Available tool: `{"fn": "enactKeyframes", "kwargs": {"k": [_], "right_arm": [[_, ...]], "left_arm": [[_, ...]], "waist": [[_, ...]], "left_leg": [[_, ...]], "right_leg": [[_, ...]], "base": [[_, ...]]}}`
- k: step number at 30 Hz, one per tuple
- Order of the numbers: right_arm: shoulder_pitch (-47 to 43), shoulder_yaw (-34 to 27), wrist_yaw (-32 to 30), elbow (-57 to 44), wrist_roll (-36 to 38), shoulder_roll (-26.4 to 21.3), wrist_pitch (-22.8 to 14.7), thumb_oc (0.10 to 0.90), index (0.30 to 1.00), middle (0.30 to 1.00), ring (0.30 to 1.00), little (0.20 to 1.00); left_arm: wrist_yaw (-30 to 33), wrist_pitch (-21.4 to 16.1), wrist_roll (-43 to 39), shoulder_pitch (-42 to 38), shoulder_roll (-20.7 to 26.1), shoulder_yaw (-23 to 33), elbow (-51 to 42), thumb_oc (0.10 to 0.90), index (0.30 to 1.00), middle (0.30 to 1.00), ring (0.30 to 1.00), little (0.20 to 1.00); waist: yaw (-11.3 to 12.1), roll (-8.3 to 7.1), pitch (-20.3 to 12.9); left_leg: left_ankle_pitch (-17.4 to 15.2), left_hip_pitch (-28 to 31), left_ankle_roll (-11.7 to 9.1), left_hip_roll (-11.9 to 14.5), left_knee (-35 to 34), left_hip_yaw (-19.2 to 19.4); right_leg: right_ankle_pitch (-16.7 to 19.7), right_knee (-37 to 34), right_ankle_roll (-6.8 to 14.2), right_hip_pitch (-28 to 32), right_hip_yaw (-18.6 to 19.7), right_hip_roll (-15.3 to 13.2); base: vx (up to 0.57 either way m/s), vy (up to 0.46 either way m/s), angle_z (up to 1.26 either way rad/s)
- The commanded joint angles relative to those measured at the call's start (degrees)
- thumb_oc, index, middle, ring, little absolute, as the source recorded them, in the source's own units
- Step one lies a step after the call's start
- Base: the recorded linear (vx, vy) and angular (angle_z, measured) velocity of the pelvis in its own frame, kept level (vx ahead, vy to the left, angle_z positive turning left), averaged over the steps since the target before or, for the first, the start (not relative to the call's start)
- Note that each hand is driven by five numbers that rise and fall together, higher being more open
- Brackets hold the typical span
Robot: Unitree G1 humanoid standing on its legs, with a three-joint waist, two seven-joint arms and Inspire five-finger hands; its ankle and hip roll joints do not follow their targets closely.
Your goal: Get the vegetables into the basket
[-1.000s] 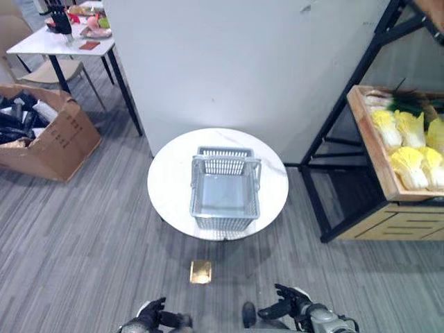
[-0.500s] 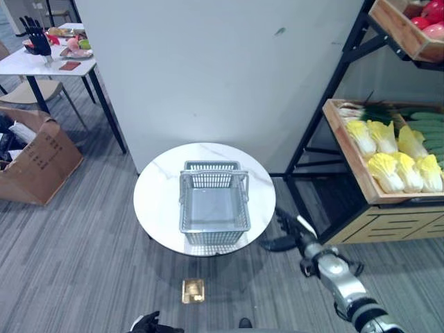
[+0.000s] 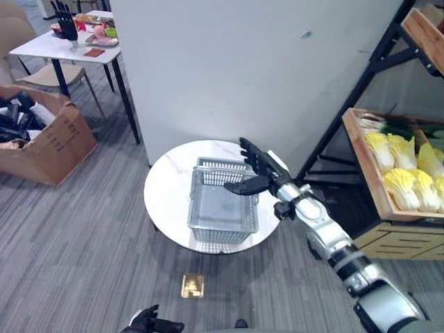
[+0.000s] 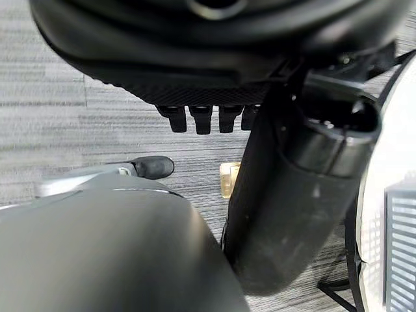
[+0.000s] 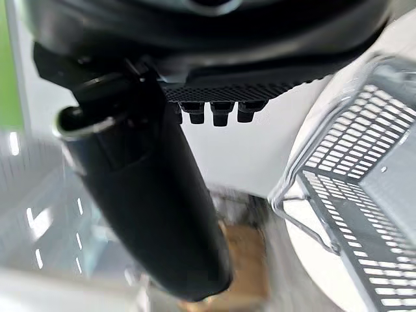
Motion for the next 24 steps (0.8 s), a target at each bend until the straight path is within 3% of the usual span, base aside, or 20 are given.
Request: {"fn": "enactKeyframes", "kwargs": {"k": [1,11,24], "right_arm": [[-11.26,-4.09,-2.0,-1.08,1.17,-1.3,-5.19,0.9,1.0,1.0,1.0,1.0],[-24.36,4.38,-0.19,11.2,-2.03,-0.24,-2.45,0.9,1.0,1.0,1.0,1.0],[-34.92,6.67,-2.68,32.5,-6.02,3.05,-0.66,0.9,1.0,1.0,1.0,1.0]], "left_arm": [[-0.24,0.86,-0.23,0.48,-1.45,-3.0,4.2,0.9,1.0,1.0,1.0,1.0],[-0.41,0.9,-2.41,0.04,-0.23,-3.6,4.08,0.9,1.0,1.0,1.0,1.0],[0.2,0.3,-5.92,-2.75,1.39,-5.99,3.38,0.9,1.0,1.0,1.0,1.0]], "waist": [[0.99,-2.13,1.45],[4.49,-3.46,3.89],[7.74,-3.27,7.62]], "left_leg": [[-2.2,0.06,0.25,-2.17,0.13,-2.49],[-1.39,-3.51,0.17,-2.43,0.35,-4.85],[0.84,-10.63,-0.3,-2.8,1.0,-8.25]], "right_leg": [[-1.0,3.09,5.19,0.15,0.78,-3.89],[-0.32,1.68,5.16,-0.87,-0.53,-4.33],[1.04,0.61,5.2,-4.87,-2.43,-4.19]], "base": [[0.0,0.001,0.16],[-0.03,0.0,0.13],[-0.06,-0.009,0.14]]}}
